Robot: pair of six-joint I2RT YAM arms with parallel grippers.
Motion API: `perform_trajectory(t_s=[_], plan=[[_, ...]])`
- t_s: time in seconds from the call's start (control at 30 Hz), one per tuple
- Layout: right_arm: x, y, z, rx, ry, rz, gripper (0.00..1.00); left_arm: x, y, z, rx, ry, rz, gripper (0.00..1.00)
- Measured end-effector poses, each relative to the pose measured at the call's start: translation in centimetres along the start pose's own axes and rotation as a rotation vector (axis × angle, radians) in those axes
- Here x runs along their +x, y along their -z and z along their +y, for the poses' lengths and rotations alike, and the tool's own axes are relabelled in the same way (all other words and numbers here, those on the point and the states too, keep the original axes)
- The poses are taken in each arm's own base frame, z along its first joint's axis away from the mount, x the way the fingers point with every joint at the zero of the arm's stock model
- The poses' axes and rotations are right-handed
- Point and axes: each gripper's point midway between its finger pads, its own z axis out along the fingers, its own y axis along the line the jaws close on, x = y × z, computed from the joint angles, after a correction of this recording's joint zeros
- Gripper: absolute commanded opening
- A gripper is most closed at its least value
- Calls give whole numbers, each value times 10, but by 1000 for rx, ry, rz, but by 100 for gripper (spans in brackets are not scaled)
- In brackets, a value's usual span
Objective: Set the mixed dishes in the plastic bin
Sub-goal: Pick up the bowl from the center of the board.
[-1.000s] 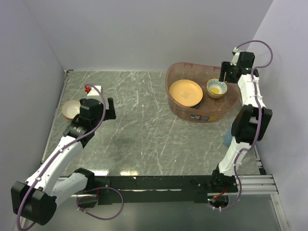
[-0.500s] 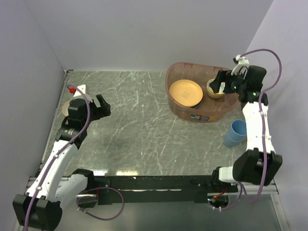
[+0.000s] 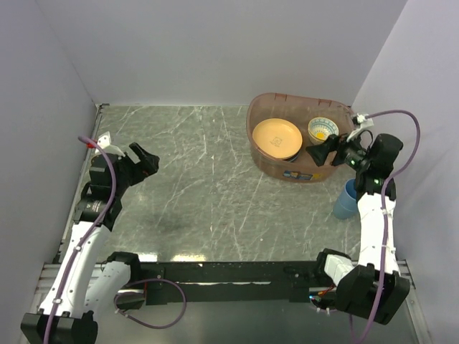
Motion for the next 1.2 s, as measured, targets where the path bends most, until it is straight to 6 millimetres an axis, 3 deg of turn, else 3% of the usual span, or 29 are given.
perform_trajectory(t_s=[0.13,0.27,0.43,0.53,0.8,1.0,1.2], plan=[[13,10,0,-23,-45,-29,100,1,-6,17,-46,68,-7,99],[14,12,3,-56,-80,-36,100,1,-17,61,-186,168,-9,99],[13,11,7,-82,-93,-35,100,-13,-24,125,-393,250,-46,99],[14,11,7,-84,-102,-33,100,-23,-30,152,-483,231,-59,99],[13,11,7,-86,-105,-34,100,-20,-56,194,-618,94,-9,98],[14,11,5,-76,-101,-33,100,-20,-69,218,-709,36,28,87],[15,11,4,-68,-98,-30,100,-27,-79,236,-766,-11,37,67]])
